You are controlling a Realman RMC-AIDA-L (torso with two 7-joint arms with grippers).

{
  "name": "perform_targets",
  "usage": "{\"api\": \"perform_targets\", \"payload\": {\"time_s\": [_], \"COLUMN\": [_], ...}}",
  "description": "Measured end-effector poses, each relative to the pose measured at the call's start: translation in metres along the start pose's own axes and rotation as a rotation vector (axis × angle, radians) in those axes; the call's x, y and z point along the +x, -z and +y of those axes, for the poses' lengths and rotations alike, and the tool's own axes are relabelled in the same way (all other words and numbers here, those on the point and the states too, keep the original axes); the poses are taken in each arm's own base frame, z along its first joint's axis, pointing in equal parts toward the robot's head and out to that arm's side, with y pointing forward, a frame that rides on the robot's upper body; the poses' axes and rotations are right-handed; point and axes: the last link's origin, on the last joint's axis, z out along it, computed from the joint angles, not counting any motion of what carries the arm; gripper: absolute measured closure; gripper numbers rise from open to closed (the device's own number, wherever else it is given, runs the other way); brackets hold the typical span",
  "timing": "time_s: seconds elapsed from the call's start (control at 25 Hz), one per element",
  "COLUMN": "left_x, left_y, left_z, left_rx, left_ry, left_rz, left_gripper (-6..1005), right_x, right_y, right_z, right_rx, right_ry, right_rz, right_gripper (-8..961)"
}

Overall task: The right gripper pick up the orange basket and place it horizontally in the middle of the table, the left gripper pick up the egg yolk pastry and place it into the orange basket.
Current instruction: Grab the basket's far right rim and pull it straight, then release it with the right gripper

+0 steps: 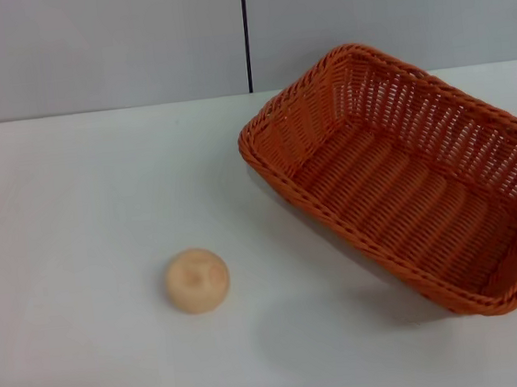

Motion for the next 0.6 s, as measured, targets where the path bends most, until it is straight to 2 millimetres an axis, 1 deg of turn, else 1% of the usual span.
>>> {"api": "perform_targets", "payload": {"time_s": [0.44, 0.48, 0.52, 0.56, 0.6], "left_x": [0.002, 0.002, 0.001, 0.001, 0.001], "left_y": [0.002, 0.003, 0.004, 0.004, 0.003], "left_z": [-0.002, -0.002, -0.002, -0.002, -0.002], "left_rx": [-0.006, -0.002, 0.004, 0.004, 0.005], "left_ry": [-0.001, -0.001, -0.001, -0.001, -0.001], "left_rz": [-0.003, -0.002, -0.004, -0.004, -0.006], "left_gripper": [201, 201, 201, 201, 201], "right_x": [0.001, 0.0, -0.007, -0.007, -0.013], "right_y": [0.002, 0.002, 0.002, 0.002, 0.002], "right_z": [0.002, 0.002, -0.001, -0.001, -0.004], "right_rx": [-0.003, -0.007, -0.021, -0.021, -0.031], "right_ry": [-0.014, -0.013, -0.019, -0.019, -0.026], "right_rz": [-0.003, -0.008, -0.028, -0.028, -0.041], "right_gripper": [144, 144, 144, 144, 145]}}
